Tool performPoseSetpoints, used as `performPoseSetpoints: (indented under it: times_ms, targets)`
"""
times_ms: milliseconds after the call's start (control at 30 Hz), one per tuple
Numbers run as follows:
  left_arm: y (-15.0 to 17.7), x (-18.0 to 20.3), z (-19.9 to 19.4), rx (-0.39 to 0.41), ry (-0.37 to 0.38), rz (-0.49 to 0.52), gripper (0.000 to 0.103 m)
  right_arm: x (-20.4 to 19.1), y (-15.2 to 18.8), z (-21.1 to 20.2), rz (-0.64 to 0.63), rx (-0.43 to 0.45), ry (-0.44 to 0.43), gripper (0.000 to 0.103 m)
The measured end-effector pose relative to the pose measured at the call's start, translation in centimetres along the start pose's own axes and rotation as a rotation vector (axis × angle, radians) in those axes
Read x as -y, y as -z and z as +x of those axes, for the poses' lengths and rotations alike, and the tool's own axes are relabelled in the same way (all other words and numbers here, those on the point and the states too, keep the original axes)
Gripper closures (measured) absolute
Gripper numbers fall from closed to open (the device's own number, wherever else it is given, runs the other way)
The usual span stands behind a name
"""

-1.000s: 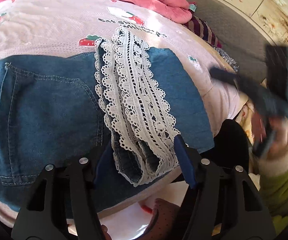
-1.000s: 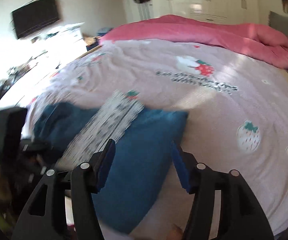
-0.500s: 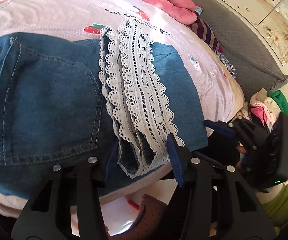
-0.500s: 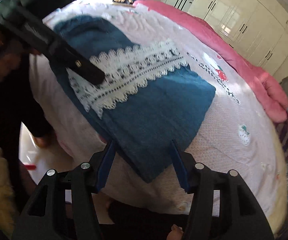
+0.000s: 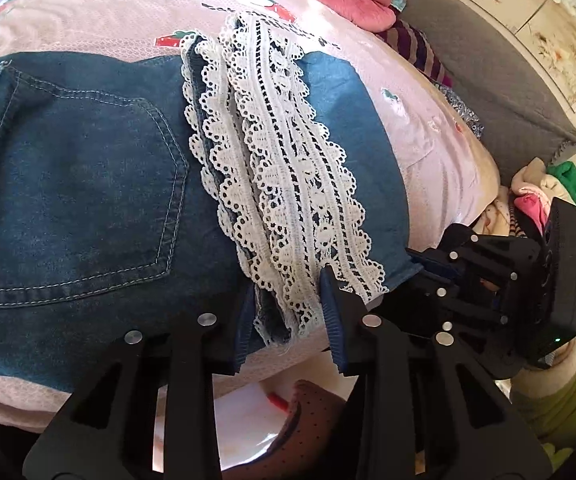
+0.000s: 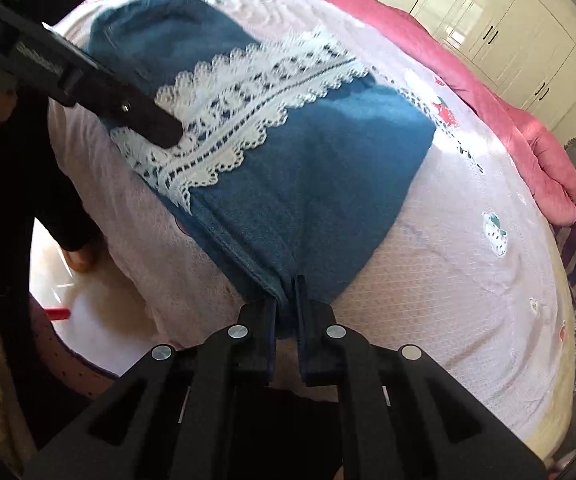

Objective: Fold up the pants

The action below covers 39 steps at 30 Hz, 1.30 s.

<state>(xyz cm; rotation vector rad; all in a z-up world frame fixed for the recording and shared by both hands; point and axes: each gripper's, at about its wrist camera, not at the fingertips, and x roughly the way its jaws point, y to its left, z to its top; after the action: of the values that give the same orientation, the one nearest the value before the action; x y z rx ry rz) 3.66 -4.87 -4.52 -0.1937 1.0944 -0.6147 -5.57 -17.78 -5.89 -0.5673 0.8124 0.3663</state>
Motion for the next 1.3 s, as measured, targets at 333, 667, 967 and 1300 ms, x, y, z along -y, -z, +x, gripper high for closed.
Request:
performPoseSetpoints:
  times_ms: [333,667,967,1300]
  targets:
    - [0.2,0.9,-0.4,0.022,-0.050,0.046,0.078,3.9,-0.2,-3.7,0.216,0.087,-0.224,0.083]
    - [0.3,1.1,-1.4,0.061,-0.094,0.079,0.078,6.9,-3.1,-6.6,0.373,0.234,-0.316,0.062]
    - [0.7,0.5,-2.6,0.091,-0.126,0.071,0.076,6.7,-8.6,-3.3,0.355,0.219,-0.318,0.061]
    - [1.3,-1.5,-6.6,0.196,-0.221,0.019,0.049,6.1,-13.3,1.1,0.366,0.175,-0.306,0.061]
